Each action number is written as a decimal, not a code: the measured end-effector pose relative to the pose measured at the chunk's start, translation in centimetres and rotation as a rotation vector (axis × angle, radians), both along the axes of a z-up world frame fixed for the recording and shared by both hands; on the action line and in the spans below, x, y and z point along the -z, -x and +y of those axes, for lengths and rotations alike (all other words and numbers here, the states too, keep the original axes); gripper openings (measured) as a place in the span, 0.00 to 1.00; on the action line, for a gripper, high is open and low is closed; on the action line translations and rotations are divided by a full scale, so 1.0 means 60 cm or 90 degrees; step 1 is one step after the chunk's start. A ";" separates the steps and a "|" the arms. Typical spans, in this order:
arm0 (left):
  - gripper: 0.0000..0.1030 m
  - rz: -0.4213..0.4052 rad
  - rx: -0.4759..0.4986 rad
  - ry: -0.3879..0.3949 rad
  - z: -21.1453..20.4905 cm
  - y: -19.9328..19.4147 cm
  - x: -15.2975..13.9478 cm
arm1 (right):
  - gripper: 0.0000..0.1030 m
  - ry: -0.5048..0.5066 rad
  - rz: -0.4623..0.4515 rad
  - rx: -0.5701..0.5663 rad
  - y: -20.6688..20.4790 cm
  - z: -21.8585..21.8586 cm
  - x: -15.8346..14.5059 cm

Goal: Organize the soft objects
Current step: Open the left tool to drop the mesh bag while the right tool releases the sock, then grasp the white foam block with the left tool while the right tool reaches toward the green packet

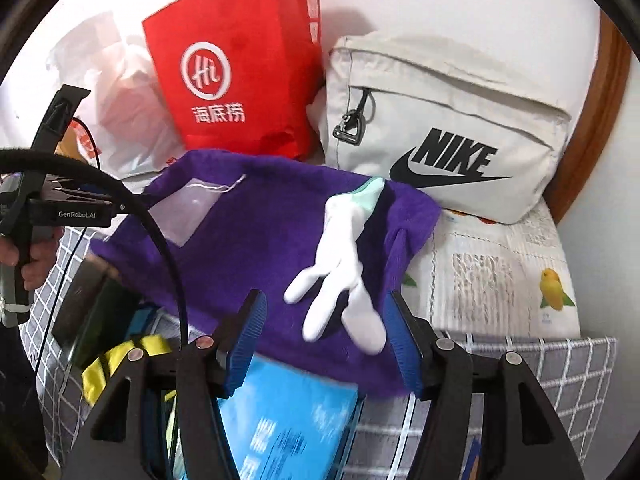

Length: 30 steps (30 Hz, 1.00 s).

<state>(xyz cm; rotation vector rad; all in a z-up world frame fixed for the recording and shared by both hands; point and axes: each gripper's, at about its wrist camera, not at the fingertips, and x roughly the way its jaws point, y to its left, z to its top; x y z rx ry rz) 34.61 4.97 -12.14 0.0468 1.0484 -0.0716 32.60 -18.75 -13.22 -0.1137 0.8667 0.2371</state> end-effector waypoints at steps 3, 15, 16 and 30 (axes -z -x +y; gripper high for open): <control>0.71 -0.022 0.006 0.021 0.009 0.042 -0.016 | 0.63 0.001 -0.020 0.004 0.038 0.004 -0.011; 0.71 -0.044 0.050 0.013 -0.027 0.228 -0.046 | 0.68 -0.040 -0.024 0.005 0.189 0.014 -0.026; 0.71 -0.044 0.060 0.024 -0.033 0.248 -0.045 | 0.68 -0.045 -0.026 0.007 0.201 0.014 -0.025; 0.71 0.018 0.059 0.079 -0.084 0.378 0.041 | 0.69 -0.086 -0.048 0.036 0.362 0.001 -0.005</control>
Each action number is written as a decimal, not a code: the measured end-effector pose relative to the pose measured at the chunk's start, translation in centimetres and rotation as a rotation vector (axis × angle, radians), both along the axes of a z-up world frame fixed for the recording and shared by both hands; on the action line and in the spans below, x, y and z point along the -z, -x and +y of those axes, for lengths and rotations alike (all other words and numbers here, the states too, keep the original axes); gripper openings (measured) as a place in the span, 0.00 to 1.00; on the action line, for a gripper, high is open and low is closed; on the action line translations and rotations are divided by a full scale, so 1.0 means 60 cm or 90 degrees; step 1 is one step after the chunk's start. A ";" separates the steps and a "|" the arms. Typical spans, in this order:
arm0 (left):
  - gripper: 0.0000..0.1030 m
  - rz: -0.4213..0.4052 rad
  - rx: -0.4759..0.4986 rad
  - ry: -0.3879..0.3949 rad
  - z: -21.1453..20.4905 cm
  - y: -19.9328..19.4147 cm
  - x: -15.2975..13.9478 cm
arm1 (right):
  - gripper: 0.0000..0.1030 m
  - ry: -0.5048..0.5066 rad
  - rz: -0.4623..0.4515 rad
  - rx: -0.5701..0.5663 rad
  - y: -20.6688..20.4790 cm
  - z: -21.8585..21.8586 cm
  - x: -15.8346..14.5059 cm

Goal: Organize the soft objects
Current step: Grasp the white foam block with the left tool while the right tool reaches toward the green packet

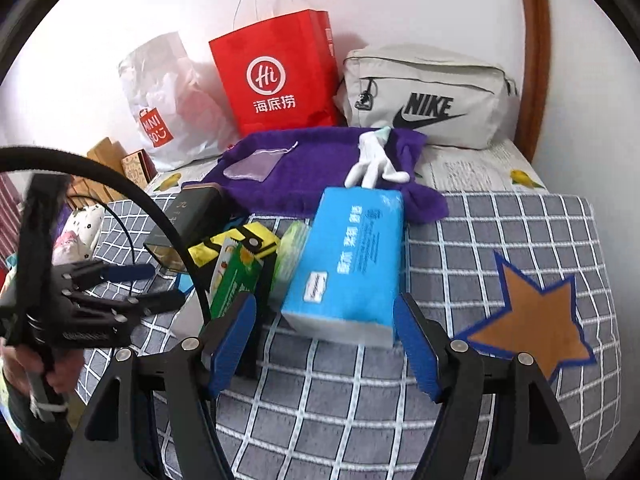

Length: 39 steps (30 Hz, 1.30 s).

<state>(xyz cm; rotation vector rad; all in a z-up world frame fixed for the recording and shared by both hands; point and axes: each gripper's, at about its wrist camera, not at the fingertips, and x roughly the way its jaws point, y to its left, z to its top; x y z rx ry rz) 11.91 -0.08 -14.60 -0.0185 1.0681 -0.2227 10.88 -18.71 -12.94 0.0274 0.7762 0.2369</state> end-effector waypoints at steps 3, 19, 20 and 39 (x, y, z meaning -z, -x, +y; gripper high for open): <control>0.71 0.017 -0.011 -0.013 -0.006 -0.003 0.018 | 0.69 -0.002 -0.001 0.003 0.015 -0.007 0.004; 0.73 0.064 0.011 -0.121 -0.079 -0.029 0.066 | 0.69 0.010 0.008 -0.017 0.024 0.002 0.028; 0.73 0.065 0.010 -0.107 -0.075 -0.029 0.067 | 0.69 0.010 0.011 -0.017 0.024 0.001 0.030; 0.52 0.000 0.000 -0.028 0.016 0.046 0.024 | 0.69 -0.016 0.066 -0.062 0.019 0.041 0.073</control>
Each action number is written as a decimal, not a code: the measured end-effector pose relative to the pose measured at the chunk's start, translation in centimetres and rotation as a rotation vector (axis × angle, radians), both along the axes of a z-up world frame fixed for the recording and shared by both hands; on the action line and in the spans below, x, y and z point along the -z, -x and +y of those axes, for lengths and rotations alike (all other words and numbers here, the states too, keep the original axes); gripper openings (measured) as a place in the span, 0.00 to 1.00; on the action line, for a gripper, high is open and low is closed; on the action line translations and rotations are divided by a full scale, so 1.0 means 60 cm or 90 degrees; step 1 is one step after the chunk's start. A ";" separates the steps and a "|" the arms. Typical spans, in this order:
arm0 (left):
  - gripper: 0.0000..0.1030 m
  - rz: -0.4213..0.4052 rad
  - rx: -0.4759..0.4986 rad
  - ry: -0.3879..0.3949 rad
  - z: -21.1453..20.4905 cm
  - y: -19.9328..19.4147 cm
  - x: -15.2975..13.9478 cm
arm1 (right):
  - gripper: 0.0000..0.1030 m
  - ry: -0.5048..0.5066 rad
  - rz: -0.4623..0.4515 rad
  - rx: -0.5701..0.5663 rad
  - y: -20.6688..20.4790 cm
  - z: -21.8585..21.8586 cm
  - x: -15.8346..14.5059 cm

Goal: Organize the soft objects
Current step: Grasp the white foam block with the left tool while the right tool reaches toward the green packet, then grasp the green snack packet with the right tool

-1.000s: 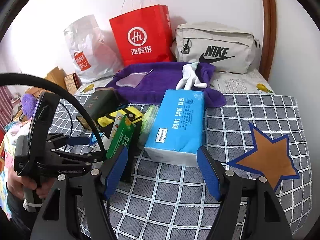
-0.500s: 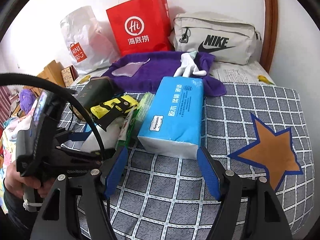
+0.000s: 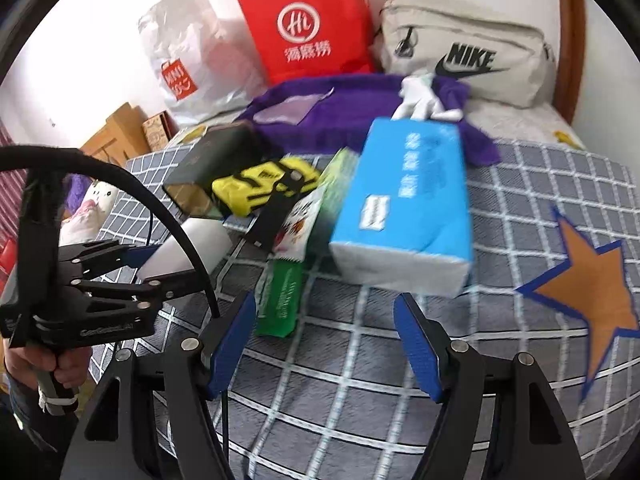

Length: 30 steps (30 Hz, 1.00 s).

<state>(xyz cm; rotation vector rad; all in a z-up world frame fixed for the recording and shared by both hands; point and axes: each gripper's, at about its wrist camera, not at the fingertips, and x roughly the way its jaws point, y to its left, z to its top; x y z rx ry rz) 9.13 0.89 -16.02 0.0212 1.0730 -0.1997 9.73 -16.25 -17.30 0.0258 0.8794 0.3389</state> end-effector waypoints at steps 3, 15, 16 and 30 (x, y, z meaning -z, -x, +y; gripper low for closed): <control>0.52 0.002 -0.011 0.000 0.012 0.003 0.007 | 0.69 -0.006 0.023 -0.010 -0.009 0.017 0.022; 0.54 0.007 -0.019 0.015 0.026 0.000 0.026 | 0.19 -0.038 0.059 -0.023 -0.067 0.063 0.079; 0.54 0.007 -0.018 0.018 0.027 0.000 0.025 | 0.18 -0.031 0.055 -0.032 -0.069 0.070 0.079; 0.56 -0.001 -0.016 0.009 0.022 0.003 0.030 | 0.09 0.138 -0.001 -0.064 0.006 0.045 0.046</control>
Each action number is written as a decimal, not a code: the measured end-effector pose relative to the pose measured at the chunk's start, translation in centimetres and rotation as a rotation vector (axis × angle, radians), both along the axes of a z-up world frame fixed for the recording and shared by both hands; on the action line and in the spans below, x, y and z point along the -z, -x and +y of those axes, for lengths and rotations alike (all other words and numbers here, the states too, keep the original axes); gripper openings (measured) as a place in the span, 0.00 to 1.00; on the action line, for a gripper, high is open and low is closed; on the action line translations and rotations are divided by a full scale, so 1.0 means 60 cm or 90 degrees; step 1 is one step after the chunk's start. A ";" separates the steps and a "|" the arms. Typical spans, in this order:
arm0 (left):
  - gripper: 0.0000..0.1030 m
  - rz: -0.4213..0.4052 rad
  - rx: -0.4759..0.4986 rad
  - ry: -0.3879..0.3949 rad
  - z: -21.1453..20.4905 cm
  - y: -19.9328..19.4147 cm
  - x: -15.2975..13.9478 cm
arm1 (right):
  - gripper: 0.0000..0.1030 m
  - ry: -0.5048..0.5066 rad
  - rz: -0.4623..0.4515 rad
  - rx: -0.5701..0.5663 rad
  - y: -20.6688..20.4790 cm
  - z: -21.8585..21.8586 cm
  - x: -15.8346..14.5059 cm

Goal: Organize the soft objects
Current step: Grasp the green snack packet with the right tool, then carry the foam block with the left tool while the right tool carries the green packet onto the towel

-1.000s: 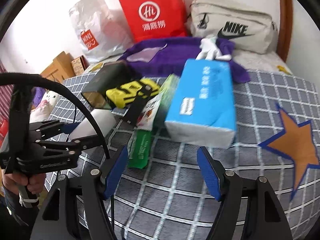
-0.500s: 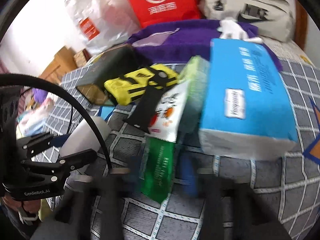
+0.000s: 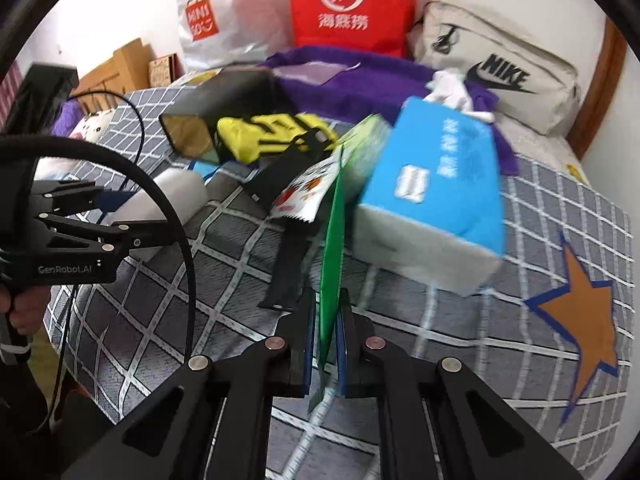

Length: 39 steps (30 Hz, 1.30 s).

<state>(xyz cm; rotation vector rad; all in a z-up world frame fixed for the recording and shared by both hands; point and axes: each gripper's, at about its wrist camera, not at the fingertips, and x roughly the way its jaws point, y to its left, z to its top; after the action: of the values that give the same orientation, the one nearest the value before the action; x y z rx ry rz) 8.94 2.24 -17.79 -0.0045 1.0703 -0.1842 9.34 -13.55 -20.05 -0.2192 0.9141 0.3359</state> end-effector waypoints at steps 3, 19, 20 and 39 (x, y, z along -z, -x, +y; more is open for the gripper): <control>0.56 -0.001 -0.002 0.006 0.002 -0.002 0.000 | 0.10 -0.004 0.009 -0.002 -0.011 0.014 0.016; 0.52 -0.043 -0.008 0.059 0.033 -0.015 -0.062 | 0.06 -0.052 -0.048 0.007 -0.001 -0.006 -0.053; 0.52 -0.045 -0.008 0.061 0.034 -0.015 -0.067 | 0.06 -0.054 -0.049 0.006 -0.001 -0.006 -0.057; 0.52 -0.091 -0.027 0.053 0.057 -0.061 -0.138 | 0.06 -0.098 -0.064 0.013 -0.065 -0.018 -0.113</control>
<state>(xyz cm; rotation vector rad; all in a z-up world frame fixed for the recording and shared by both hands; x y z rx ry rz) 12.60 5.66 -9.51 -0.0874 0.9185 -0.1874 13.24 -14.60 -13.25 -0.0848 0.7872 0.3711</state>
